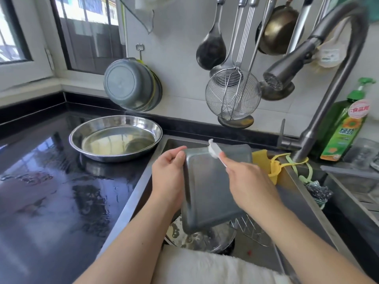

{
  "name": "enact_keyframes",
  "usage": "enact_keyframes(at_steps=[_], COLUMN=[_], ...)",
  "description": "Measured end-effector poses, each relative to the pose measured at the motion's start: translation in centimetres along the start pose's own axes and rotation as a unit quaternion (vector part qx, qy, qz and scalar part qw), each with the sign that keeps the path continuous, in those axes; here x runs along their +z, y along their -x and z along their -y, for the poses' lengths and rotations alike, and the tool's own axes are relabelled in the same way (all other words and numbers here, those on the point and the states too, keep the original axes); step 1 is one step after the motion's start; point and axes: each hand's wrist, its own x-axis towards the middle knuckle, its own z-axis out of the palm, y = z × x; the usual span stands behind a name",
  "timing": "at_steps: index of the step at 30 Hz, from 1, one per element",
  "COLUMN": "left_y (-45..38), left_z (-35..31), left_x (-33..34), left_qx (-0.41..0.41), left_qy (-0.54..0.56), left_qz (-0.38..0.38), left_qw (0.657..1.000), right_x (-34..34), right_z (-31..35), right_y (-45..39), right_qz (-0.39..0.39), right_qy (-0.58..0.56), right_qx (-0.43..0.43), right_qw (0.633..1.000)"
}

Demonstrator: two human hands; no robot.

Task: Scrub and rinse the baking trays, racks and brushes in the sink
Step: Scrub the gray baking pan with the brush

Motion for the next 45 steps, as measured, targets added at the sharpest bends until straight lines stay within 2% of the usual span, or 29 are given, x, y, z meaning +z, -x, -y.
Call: enact_keyframes(at_steps=[2,6,9,12,14,16,18,21,23,26,30,32,35,38,41,43,45], left_y=[-0.1,-0.1,0.0,-0.2,-0.3,-0.2,0.0,0.1,0.4,0.4,-0.3,-0.6,-0.8,-0.2,0.6,0.7,0.2], left_z=[0.1,0.5,0.7,0.5,0.4,0.4,0.3,0.5,0.7,0.7,0.3,0.0,0.0,0.1,0.1,0.1,-0.2], left_x=[-0.1,0.0,0.1,0.1,0.1,0.3,0.6,0.8,0.8,0.7,0.2,-0.1,-0.1,0.6,1.2,1.2,0.8], left_qx=[0.015,0.037,0.033,0.038,0.051,0.055,0.056,0.069,0.083,0.09,0.107,0.11,0.107,0.109,0.133,0.14,0.135], left_qy=[-0.027,-0.05,-0.036,-0.003,-0.013,-0.017,-0.008,-0.012,-0.031,-0.03,-0.04,-0.04,-0.036,-0.044,-0.067,-0.062,-0.034], left_qz=[0.004,0.004,0.01,-0.012,-0.005,0.013,0.017,0.023,0.034,0.042,0.044,0.039,0.037,0.064,0.088,0.086,0.071], left_qw=[1.0,0.998,0.999,0.999,0.999,0.998,0.998,0.997,0.995,0.995,0.993,0.992,0.993,0.991,0.985,0.984,0.988], right_x=[0.6,0.9,0.5,0.0,-0.6,-0.9,-0.8,-0.7,-0.7,-1.3,-2.3,-2.7,-2.9,-2.6,-1.6,-1.5,-2.2], right_z=[-0.4,1.1,1.3,-2.2,-5.1,-5.9,-4.6,-0.8,0.6,-0.7,-6.9,-9.2,-9.9,-7.2,-4.1,-4.2,-6.4], right_y=[0.6,2.3,2.1,1.2,0.4,0.3,0.6,2.2,2.8,2.5,0.8,0.2,0.3,0.7,0.8,0.7,0.5], right_qz=[0.008,0.031,0.015,-0.034,-0.026,-0.018,-0.025,0.0,0.017,0.009,0.012,0.011,0.013,0.007,-0.04,-0.077,-0.1], right_qy=[0.004,-0.096,-0.096,-0.043,-0.024,-0.027,-0.055,-0.148,-0.164,-0.14,-0.091,-0.096,-0.106,-0.115,-0.105,-0.061,-0.027], right_qx=[0.018,-0.061,-0.082,0.01,0.1,0.136,0.114,0.01,-0.036,-0.018,0.072,0.079,0.035,-0.048,-0.137,-0.137,-0.075], right_qw=[1.0,0.993,0.992,0.998,0.994,0.99,0.992,0.989,0.986,0.99,0.993,0.992,0.994,0.992,0.984,0.986,0.992])
